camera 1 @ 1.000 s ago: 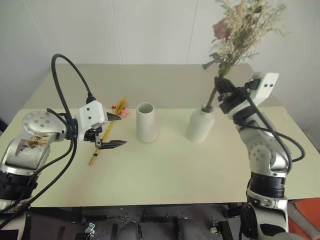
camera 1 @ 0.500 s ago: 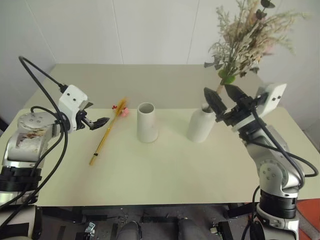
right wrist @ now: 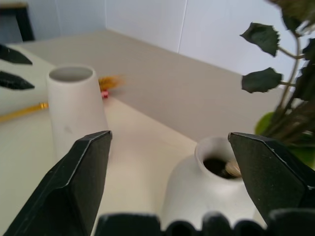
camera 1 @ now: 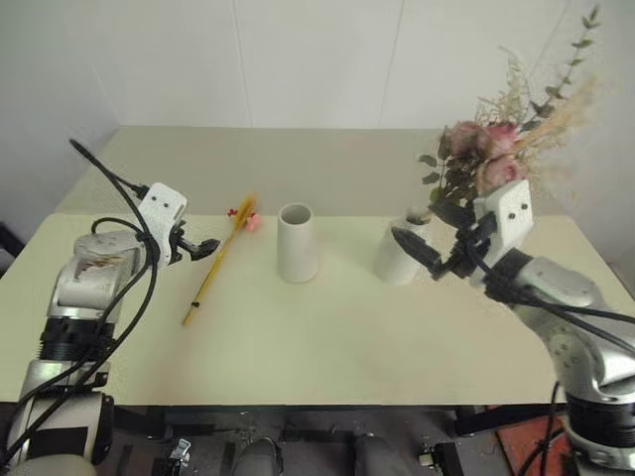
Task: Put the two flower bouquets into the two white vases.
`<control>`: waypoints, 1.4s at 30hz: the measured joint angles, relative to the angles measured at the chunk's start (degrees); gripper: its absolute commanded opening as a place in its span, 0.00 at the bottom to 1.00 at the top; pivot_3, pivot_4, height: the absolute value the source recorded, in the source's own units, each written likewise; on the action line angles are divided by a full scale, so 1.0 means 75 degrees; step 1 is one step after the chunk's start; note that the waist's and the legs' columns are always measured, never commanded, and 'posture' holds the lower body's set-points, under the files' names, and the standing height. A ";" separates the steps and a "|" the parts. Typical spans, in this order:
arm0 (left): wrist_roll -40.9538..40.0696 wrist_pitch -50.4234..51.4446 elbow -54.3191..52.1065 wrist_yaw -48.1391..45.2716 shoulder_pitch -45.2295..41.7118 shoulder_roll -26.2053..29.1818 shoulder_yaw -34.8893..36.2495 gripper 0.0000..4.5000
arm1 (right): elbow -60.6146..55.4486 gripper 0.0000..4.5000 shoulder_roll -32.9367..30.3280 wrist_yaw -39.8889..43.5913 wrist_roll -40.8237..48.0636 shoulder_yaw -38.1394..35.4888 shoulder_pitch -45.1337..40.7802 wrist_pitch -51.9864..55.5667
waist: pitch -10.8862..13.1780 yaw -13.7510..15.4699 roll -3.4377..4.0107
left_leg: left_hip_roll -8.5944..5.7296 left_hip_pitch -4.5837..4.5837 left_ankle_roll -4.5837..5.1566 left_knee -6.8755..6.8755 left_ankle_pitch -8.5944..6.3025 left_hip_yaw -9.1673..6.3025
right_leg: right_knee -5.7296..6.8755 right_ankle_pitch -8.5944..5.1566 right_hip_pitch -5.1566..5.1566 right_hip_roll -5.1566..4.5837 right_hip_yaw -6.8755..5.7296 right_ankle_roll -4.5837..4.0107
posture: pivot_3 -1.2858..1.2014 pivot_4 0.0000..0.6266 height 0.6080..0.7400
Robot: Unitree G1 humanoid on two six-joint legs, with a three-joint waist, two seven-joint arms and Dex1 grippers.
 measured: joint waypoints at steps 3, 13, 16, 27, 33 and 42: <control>0.0062 0.0195 0.0088 0.0015 0.0004 -0.0148 -0.0209 1.00 | -0.0584 0.99 -0.0740 0.0836 0.0629 -0.0337 0.0620 0.0289 | 0.0004 0.0038 -0.0006 | 0.0000 -0.0007 0.0000 0.0001 0.0000 -0.0004 | 0.0001 0.0000 -0.0004 0.0001 -0.0001 0.0000 | 0.52 0.24 1.00; 0.0250 0.0595 0.0467 -0.0163 -0.0387 -0.0354 -0.0685 0.73 | -0.1392 1.00 -0.1723 0.1479 0.2051 -0.1075 0.0584 0.0692 | -0.0002 0.0044 -0.0016 | -0.0002 0.0009 -0.0001 0.0003 0.0000 -0.0002 | 0.0003 0.0000 0.0009 0.0000 0.0001 0.0001 | 0.52 0.24 1.00; 0.0299 0.0643 0.0686 -0.0220 -0.0630 -0.0372 -0.0826 0.51 | -0.1394 1.00 -0.1847 0.1399 0.2199 -0.1169 0.0477 0.0736 | -0.0003 0.0052 -0.0017 | -0.0001 0.0006 -0.0001 0.0003 0.0000 -0.0004 | 0.0001 0.0000 0.0009 0.0001 0.0000 0.0001 | 0.52 0.24 1.00; 0.0393 -0.0150 0.2107 -0.0357 -0.1264 -0.0742 -0.0892 0.00 | -0.1401 1.00 -0.1918 0.1214 0.2235 -0.1304 0.0657 0.0826 | -0.0005 0.0068 -0.0020 | -0.0003 0.0013 0.0000 0.0004 0.0000 -0.0003 | 0.0004 0.0000 0.0014 -0.0001 0.0000 0.0001 | 0.52 0.24 1.00; -0.0026 -0.2164 0.2774 0.0906 -0.1636 -0.1732 0.0498 0.00 | -0.1420 1.00 -0.1918 0.1141 0.2218 -0.1583 0.0952 0.0859 | -0.0004 0.0121 -0.0028 | -0.0004 -0.0021 -0.0001 0.0014 0.0000 -0.0016 | -0.0004 0.0005 0.0001 -0.0005 -0.0012 0.0004 | 0.52 0.24 1.00; -0.3148 -0.4578 0.3062 0.1317 -0.4244 -0.3448 0.3605 0.00 | -0.1710 1.00 -0.1542 0.0674 0.1800 -0.1593 0.1378 0.0613 | -0.0005 0.0162 -0.0037 | -0.0019 -0.0031 0.0000 0.0029 0.0000 -0.0025 | -0.0011 0.0011 0.0011 -0.0014 -0.0019 0.0015 | 0.52 0.24 1.00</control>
